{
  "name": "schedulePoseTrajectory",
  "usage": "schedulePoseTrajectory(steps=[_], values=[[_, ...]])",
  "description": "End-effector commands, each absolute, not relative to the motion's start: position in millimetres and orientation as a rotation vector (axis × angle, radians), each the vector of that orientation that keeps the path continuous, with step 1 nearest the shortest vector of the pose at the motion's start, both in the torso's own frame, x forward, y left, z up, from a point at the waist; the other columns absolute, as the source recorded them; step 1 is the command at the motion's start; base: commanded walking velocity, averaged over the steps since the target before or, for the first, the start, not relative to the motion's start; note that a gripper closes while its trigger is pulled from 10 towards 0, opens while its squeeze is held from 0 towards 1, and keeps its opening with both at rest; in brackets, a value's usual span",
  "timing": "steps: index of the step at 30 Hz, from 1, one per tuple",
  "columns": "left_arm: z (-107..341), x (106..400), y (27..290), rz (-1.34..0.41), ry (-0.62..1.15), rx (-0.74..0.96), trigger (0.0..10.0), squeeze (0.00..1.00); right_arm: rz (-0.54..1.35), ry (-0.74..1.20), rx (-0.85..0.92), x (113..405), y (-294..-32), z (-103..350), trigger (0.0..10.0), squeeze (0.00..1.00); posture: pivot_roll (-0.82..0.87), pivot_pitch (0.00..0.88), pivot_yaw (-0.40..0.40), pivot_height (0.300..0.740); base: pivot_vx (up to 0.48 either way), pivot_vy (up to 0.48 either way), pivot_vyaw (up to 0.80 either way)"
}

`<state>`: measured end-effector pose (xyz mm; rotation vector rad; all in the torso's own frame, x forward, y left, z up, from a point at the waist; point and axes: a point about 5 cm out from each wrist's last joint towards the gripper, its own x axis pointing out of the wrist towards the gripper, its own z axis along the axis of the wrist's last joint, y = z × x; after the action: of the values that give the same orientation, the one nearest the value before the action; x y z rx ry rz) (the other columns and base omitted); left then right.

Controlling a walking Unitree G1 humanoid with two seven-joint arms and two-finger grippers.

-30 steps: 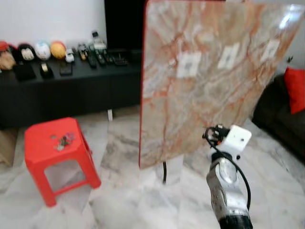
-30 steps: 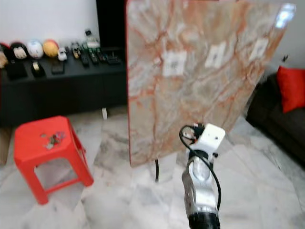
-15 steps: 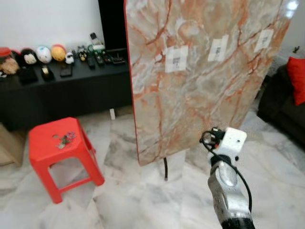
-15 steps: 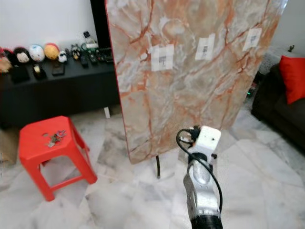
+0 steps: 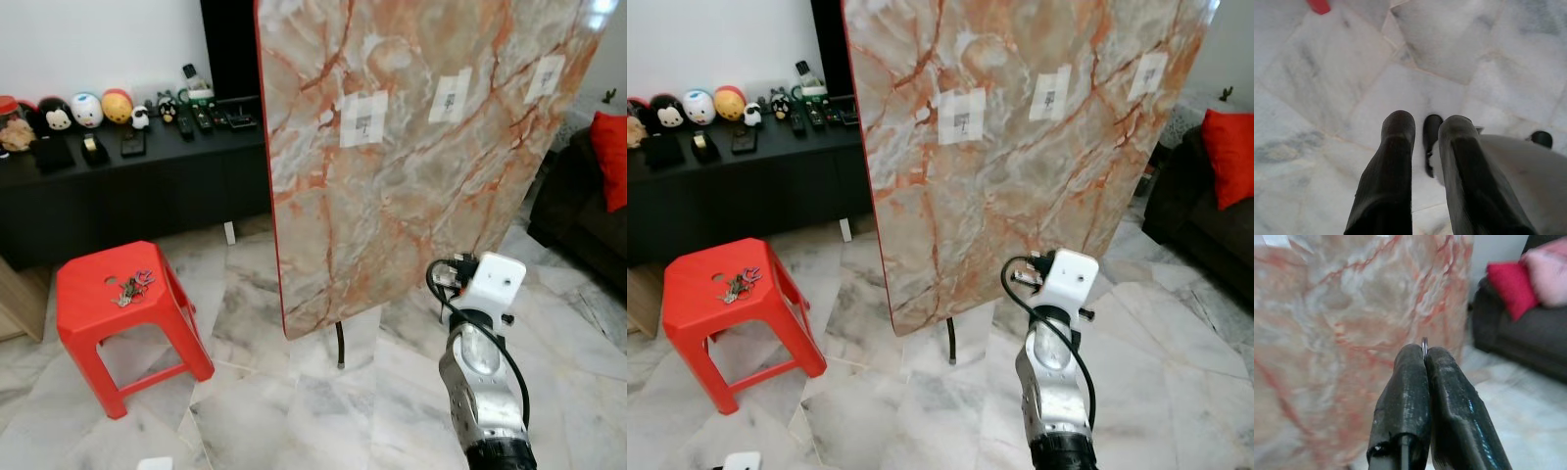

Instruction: Hang keys on a hook

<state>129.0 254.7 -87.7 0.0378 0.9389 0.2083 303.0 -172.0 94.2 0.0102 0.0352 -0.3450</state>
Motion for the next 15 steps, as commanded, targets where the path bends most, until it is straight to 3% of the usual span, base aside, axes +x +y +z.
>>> schedulePoseTrajectory(steps=[1,7,15], values=[[-89,111,266,0.231,0.966,0.016,10.0,0.00,-0.372,-0.054,-0.095,303,-178,111,10.0,0.00,0.03,0.000,-0.084,0.740,0.000,0.000,0.00],[-89,83,284,0.267,0.998,0.011,10.0,0.00,-0.412,-0.079,-0.321,300,-198,115,10.0,0.00,0.03,0.000,-0.091,0.740,0.000,0.000,0.00],[-91,78,283,0.274,1.009,0.010,10.0,0.00,-0.396,-0.085,-0.340,304,-199,117,10.0,0.00,0.04,0.000,-0.093,0.740,0.000,0.000,0.00]])
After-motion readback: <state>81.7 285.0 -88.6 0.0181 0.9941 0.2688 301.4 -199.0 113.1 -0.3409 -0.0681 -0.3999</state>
